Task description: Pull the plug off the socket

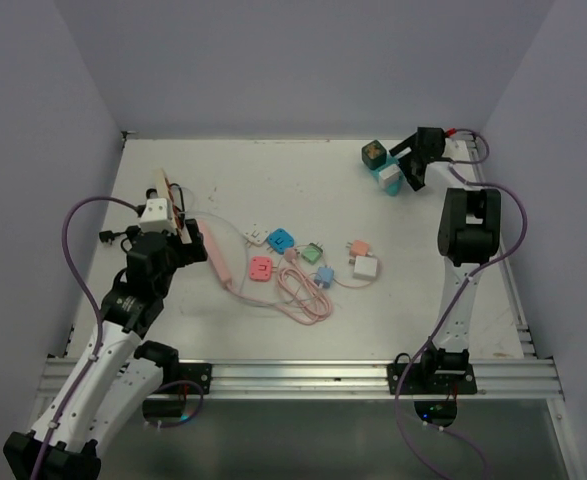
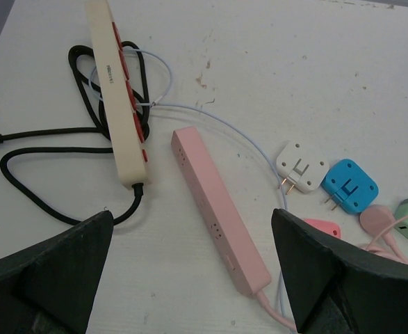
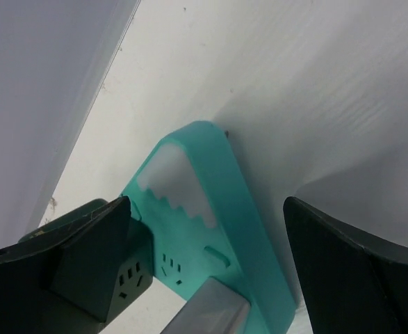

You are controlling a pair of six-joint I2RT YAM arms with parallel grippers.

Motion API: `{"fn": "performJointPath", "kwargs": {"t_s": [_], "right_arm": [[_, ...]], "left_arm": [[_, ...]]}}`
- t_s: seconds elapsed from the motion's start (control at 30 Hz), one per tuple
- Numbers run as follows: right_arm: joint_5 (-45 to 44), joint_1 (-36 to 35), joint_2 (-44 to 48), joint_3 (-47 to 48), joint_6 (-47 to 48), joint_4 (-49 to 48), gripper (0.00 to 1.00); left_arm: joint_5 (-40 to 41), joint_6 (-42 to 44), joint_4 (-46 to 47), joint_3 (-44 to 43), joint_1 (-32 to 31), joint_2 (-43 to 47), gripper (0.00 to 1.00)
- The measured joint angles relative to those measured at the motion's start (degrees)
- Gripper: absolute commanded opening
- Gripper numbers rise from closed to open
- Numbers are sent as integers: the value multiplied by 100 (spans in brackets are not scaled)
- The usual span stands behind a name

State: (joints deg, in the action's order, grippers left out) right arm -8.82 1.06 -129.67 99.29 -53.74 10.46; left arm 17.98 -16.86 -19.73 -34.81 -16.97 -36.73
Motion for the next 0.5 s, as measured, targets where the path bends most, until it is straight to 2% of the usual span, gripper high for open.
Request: {"fn": "performJointPath", "kwargs": {"t_s": [0.2, 0.4, 0.5], "right_arm": [[981, 391, -133, -382, 81, -1099, 91], [1961, 444, -144, -892, 151, -2140, 85], [2350, 442, -144, -1134, 219, -2553, 78]], "left_arm": [[11, 2, 0, 0, 0, -85, 100], [9, 4, 0, 0, 0, -105, 100], [9, 4, 0, 0, 0, -105, 99]]}}
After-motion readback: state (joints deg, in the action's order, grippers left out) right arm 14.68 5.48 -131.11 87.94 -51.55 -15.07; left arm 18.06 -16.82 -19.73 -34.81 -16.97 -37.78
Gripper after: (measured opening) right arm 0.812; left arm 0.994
